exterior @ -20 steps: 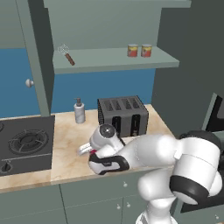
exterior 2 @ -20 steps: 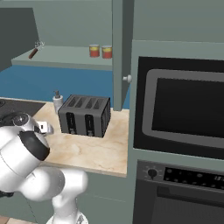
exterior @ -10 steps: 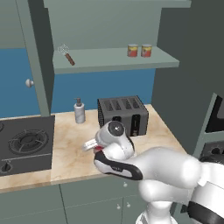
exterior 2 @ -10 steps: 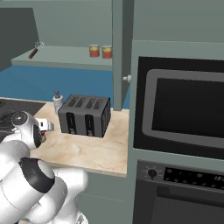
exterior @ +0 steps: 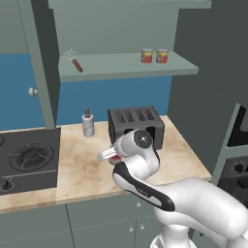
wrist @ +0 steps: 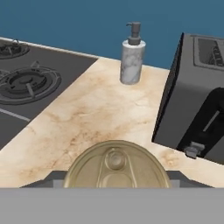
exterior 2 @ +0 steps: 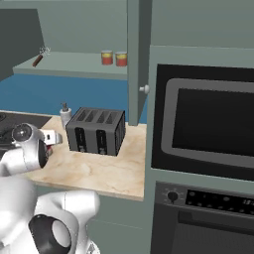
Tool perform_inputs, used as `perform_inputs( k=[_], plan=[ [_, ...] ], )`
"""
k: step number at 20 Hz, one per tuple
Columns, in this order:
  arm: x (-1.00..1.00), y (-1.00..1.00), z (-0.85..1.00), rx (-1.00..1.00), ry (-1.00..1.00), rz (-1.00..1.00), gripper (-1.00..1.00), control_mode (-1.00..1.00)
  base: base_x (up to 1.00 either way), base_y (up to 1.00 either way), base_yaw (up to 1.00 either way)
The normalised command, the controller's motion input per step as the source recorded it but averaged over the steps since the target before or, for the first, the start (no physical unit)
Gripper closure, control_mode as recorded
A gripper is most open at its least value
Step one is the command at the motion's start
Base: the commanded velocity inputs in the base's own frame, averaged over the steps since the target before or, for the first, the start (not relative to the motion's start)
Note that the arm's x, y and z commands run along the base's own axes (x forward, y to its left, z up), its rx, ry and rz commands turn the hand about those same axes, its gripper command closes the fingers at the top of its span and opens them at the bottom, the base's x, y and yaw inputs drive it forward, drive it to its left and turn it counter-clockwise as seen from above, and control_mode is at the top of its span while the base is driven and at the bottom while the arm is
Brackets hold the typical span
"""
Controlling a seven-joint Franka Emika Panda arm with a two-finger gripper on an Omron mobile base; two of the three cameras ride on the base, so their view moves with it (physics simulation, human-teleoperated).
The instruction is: Pick the cans from the counter and place them in their designated side in the cabinet.
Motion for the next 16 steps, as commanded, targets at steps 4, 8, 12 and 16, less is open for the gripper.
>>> perform_inputs(
  k=[4,8,12,16],
  plan=[
    [-0.16,-0.12,0.54,0.03,-0.06,0.0,1.0,-1.0,0.0,0.0,0.0],
    [-0.17,-0.11,0.51,0.02,-0.04,0.0,1.0,-1.0,0.0,0.0,0.0],
    [-0.27,-0.12,0.47,0.0,0.0,0.0,1.0,-1.0,0.0,0.0,0.0],
    [-0.31,-0.13,0.42,0.0,0.0,0.0,1.0,-1.0,0.0,0.0,0.0]
  ],
)
